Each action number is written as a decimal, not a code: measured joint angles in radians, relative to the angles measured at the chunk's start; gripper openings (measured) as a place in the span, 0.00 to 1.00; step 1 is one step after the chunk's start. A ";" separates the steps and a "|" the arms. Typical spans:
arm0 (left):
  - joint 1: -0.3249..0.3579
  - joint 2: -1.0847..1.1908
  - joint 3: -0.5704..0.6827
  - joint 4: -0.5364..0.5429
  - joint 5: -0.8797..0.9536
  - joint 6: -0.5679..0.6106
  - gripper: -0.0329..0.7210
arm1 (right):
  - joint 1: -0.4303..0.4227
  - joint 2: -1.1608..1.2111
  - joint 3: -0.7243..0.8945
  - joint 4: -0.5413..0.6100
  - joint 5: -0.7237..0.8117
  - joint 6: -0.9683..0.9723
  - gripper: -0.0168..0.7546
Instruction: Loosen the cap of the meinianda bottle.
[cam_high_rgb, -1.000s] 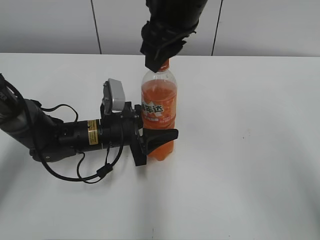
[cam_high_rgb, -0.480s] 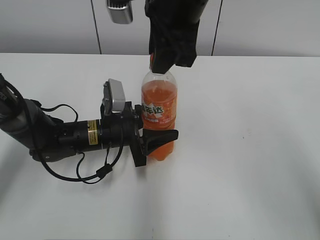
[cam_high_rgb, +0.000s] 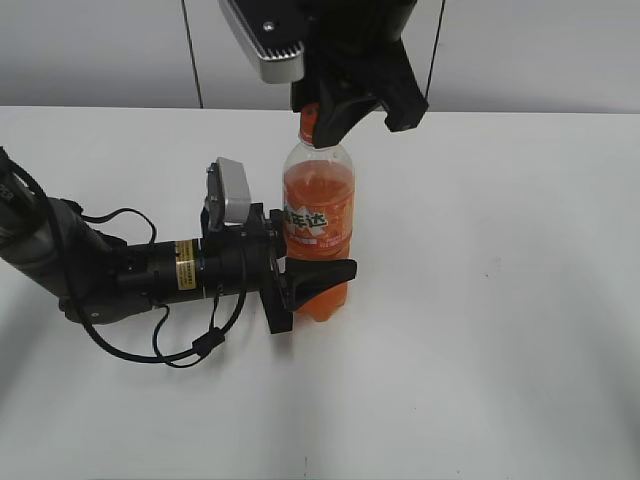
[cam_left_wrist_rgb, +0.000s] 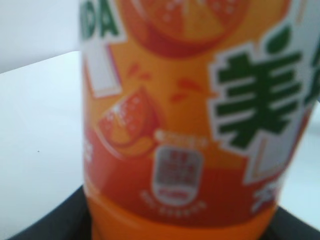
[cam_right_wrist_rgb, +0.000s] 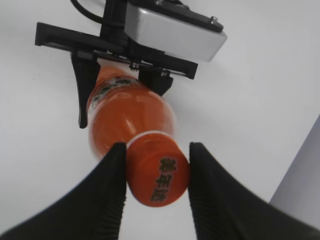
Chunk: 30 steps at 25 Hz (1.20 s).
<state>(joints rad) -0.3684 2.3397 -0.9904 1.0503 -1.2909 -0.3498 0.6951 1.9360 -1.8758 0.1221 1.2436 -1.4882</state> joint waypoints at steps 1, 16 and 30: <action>0.000 0.000 0.000 0.000 0.000 0.000 0.57 | 0.000 0.000 0.000 0.000 0.000 -0.021 0.38; 0.000 0.000 0.000 0.000 0.000 0.000 0.57 | 0.000 -0.001 0.000 0.005 0.000 -0.081 0.38; 0.000 0.000 0.000 -0.007 0.000 -0.009 0.57 | 0.002 -0.001 0.000 0.040 -0.013 0.082 0.61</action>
<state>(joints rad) -0.3684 2.3397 -0.9904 1.0431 -1.2909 -0.3587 0.6968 1.9350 -1.8758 0.1619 1.2306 -1.4064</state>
